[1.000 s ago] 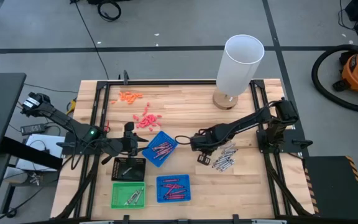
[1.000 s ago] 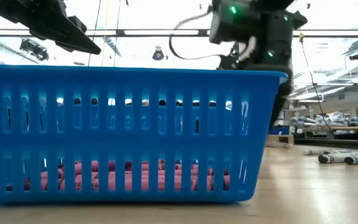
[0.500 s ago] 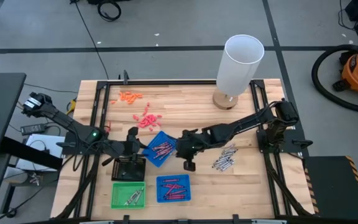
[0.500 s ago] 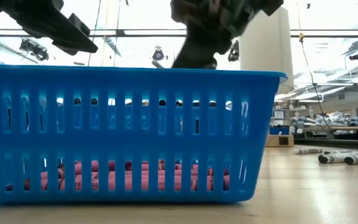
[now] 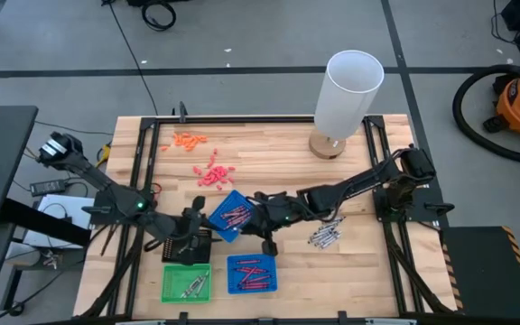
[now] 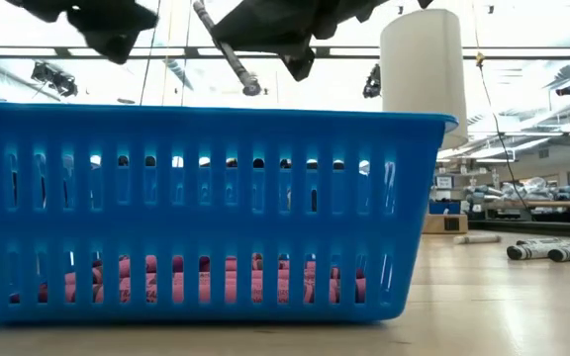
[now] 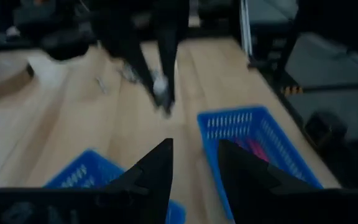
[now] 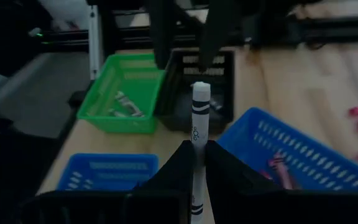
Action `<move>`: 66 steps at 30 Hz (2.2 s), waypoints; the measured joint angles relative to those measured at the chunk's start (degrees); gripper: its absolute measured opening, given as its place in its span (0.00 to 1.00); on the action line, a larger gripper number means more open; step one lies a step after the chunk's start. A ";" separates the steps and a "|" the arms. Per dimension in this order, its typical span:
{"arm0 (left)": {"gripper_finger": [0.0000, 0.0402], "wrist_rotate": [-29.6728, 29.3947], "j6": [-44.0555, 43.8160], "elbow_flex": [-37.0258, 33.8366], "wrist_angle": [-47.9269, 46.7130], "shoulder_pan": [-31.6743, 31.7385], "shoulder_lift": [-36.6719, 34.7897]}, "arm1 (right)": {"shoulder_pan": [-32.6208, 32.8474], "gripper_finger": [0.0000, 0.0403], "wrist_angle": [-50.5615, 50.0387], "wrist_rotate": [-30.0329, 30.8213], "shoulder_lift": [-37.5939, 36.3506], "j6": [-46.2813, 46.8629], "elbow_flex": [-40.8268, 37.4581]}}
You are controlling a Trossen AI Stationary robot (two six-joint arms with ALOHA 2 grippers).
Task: Sort crayons
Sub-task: Put the white crayon into the green bin
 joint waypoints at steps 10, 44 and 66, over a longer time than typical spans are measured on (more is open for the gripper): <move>0.34 -4.17 6.11 0.02 14.99 2.74 6.81 | 0.49 0.09 1.55 1.71 0.00 -2.72 0.00; 0.07 -0.82 3.00 1.40 13.74 2.73 8.24 | 0.53 0.26 -9.48 1.56 -4.58 -0.91 0.00; 0.08 9.39 -38.48 22.93 -41.28 -8.62 9.85 | 7.73 0.27 -26.11 17.79 -7.61 1.79 0.00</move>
